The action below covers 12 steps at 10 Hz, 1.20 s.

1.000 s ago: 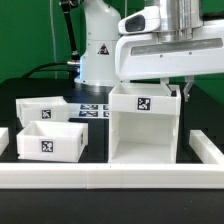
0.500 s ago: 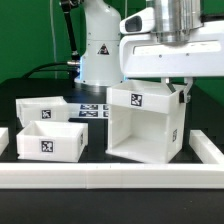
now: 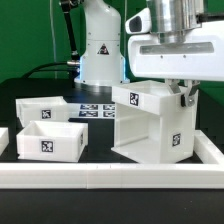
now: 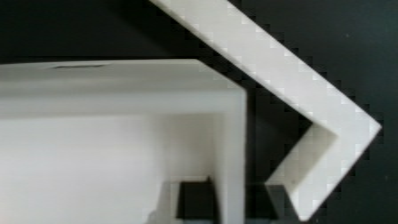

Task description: Assemble drawer

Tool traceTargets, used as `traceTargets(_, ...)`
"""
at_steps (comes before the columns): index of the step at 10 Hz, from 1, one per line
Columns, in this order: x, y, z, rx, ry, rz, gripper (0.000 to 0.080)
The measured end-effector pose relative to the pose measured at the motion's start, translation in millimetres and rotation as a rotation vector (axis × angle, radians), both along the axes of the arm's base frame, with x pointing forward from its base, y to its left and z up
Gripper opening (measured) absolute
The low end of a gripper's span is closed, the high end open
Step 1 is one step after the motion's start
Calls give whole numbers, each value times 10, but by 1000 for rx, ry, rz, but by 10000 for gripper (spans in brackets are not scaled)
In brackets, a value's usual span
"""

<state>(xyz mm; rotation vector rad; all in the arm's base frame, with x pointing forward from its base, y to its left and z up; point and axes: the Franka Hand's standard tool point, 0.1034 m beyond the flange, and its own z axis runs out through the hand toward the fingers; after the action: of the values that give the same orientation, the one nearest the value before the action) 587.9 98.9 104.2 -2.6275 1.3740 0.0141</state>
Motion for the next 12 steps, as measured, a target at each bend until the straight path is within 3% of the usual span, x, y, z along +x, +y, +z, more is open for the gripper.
traceTargets(3, -18, 62, -10, 28, 23, -136, 43)
traceTargets(6, 1, 74, -65, 88, 83, -416, 43)
traceTargets(12, 337, 69, -64, 118, 101, -470, 43)
